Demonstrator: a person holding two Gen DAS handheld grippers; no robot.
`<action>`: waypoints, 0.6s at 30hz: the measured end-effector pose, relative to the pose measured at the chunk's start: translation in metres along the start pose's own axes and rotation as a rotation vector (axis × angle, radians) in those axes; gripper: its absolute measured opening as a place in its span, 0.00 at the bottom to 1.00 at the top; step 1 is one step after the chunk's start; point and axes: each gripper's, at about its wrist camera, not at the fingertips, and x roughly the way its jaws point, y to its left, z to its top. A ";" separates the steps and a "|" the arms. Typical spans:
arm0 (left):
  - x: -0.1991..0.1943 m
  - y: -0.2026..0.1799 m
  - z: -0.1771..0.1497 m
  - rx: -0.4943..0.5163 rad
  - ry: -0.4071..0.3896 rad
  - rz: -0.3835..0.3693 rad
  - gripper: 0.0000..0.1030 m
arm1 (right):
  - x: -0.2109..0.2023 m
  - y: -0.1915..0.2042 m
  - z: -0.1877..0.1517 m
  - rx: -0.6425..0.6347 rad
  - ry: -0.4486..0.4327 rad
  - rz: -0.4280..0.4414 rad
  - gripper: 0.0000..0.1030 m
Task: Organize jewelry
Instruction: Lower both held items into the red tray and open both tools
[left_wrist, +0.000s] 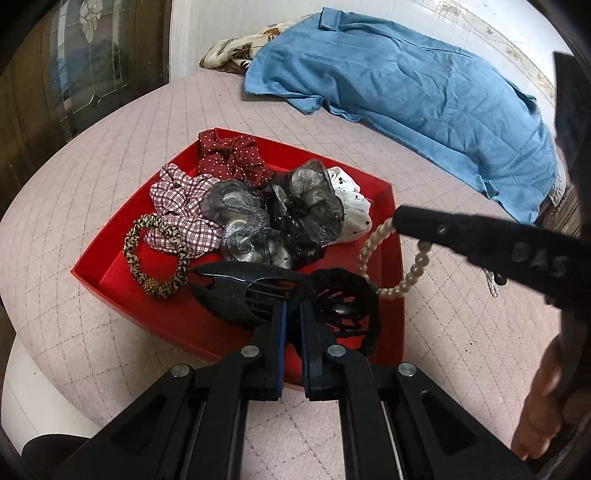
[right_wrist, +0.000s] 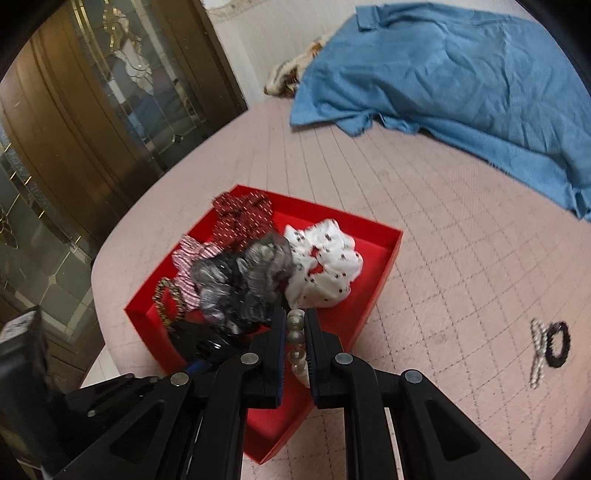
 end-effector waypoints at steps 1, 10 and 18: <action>0.001 -0.001 0.000 0.002 0.000 0.000 0.06 | 0.003 -0.001 -0.001 0.006 0.006 -0.001 0.11; 0.005 -0.007 0.000 0.024 0.004 -0.010 0.06 | 0.011 -0.002 -0.001 0.017 0.011 -0.003 0.11; 0.014 -0.011 -0.003 0.041 0.040 -0.014 0.06 | 0.015 -0.007 -0.002 0.024 0.018 -0.002 0.11</action>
